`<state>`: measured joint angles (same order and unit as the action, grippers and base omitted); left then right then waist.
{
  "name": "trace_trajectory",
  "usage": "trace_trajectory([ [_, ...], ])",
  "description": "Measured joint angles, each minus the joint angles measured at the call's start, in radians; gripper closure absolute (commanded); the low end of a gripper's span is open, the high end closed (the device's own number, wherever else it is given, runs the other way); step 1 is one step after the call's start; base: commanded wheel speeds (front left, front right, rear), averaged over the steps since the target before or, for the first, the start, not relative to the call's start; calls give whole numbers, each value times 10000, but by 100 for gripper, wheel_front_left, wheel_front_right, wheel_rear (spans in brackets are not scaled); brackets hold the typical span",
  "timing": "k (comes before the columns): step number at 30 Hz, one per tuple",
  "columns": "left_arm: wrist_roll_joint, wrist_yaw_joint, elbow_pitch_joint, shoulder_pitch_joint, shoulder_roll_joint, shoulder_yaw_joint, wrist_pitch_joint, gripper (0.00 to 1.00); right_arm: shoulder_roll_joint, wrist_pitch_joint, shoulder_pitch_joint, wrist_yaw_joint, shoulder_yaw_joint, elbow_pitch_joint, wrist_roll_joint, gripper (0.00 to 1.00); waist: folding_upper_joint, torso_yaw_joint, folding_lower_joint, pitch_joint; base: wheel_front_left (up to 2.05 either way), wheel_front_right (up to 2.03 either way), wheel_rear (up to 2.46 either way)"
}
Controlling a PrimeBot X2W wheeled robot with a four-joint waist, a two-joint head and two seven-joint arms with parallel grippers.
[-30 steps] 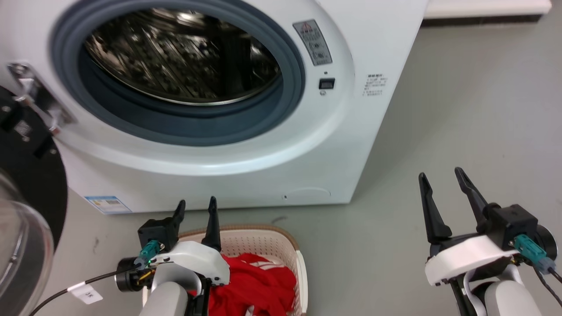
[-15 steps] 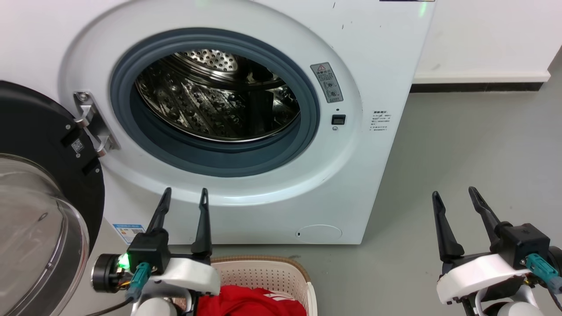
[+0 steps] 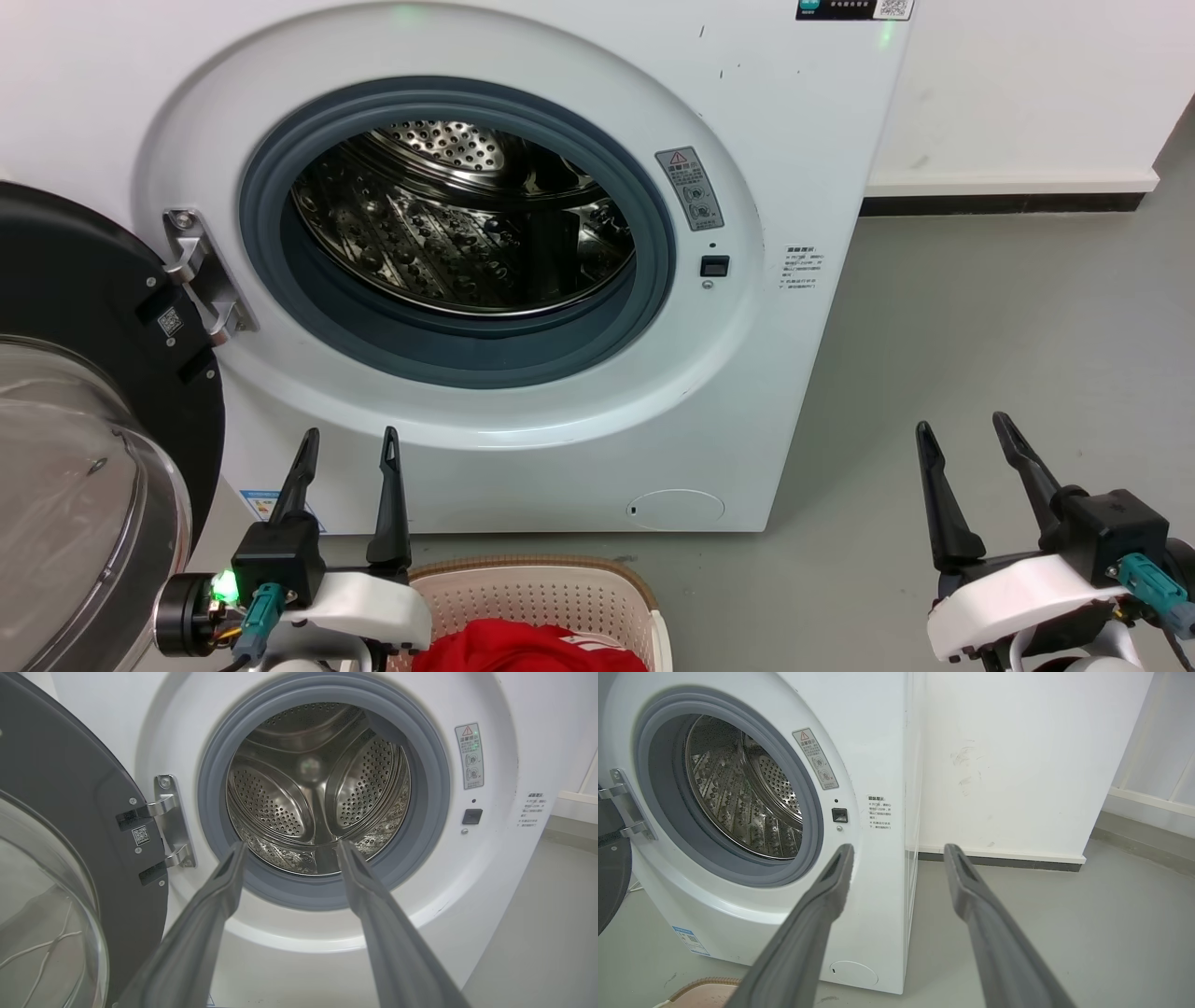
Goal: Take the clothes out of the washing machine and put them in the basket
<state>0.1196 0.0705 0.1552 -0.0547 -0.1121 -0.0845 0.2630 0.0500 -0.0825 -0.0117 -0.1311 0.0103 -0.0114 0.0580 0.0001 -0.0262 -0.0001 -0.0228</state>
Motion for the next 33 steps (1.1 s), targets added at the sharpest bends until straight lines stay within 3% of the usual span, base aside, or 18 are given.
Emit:
trace_trajectory([
  [14, 165, -13, 313, -40, -35, -88, 0, 0, 2, 33, -52, 0, -50, 59, 151, 0, 0, -96, 1, 59, 0, 0, 0],
  [15, 180, -12, 330, -39, -25, -94, 0, 100, -2, 27, -58, 0, -50, 82, 171, 100, 0, -96, 2, 63, 0, 0, 0],
  [19, 213, -13, 692, 200, 31, -88, -84, 100, -6, 56, -271, 0, -61, 443, 247, 100, 0, -96, 2, 64, 0, 0, 0],
  [33, 2867, -357, 792, 198, 153, 290, -782, 100, 44, 290, -217, 0, -21, 832, 3101, 100, 0, -55, 2, 86, 0, 0, 0],
])
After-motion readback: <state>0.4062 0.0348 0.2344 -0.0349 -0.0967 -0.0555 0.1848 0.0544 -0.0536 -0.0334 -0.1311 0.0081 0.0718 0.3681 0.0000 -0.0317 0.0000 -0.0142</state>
